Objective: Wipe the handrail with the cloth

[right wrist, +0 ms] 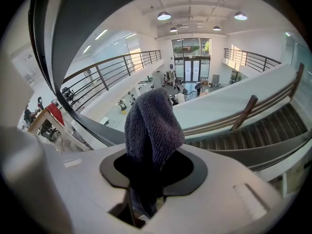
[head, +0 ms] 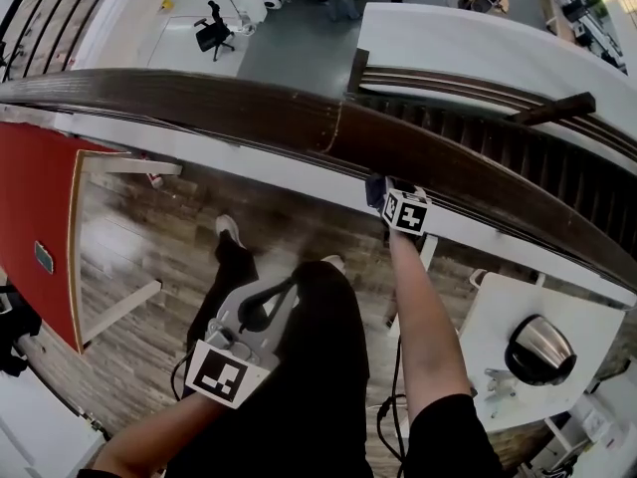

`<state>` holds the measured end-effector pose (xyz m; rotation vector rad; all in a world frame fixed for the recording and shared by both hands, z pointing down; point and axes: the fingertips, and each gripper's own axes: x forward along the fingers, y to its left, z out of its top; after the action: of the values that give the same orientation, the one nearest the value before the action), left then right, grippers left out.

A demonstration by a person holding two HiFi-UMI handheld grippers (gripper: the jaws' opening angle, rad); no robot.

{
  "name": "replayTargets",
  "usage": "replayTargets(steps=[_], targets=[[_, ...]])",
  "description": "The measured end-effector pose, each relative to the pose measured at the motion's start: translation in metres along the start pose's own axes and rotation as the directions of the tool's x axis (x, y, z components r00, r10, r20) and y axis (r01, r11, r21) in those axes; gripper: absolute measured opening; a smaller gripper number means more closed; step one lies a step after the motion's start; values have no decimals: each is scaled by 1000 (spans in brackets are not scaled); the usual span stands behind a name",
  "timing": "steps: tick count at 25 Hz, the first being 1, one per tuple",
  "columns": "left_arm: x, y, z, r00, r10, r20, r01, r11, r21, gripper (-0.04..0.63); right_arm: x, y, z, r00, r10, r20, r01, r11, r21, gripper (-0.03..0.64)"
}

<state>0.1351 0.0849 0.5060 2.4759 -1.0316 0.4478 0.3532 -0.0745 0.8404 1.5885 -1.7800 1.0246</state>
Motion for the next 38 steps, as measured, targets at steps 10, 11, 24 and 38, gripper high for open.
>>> replayTargets(steps=[10,11,24,38], targets=[[-10,0,5,1000,-21,6,21,1000,-4,-2,-17,-22,-7,999,-36,33,31,990,141,126],[-13,2,10,999,-28,25,29,999,-18,-2,-21,-21,-6,999,-32,40,25,985,169,126],[-40,62,70,973,-105,204,98,994,44,-2,-213,72,26,927,-57,372,-20,980,200,123],[-52,112,108,925,-128,358,102,990,93,-2,-408,230,133,651,-16,759,125,988,-86,103]])
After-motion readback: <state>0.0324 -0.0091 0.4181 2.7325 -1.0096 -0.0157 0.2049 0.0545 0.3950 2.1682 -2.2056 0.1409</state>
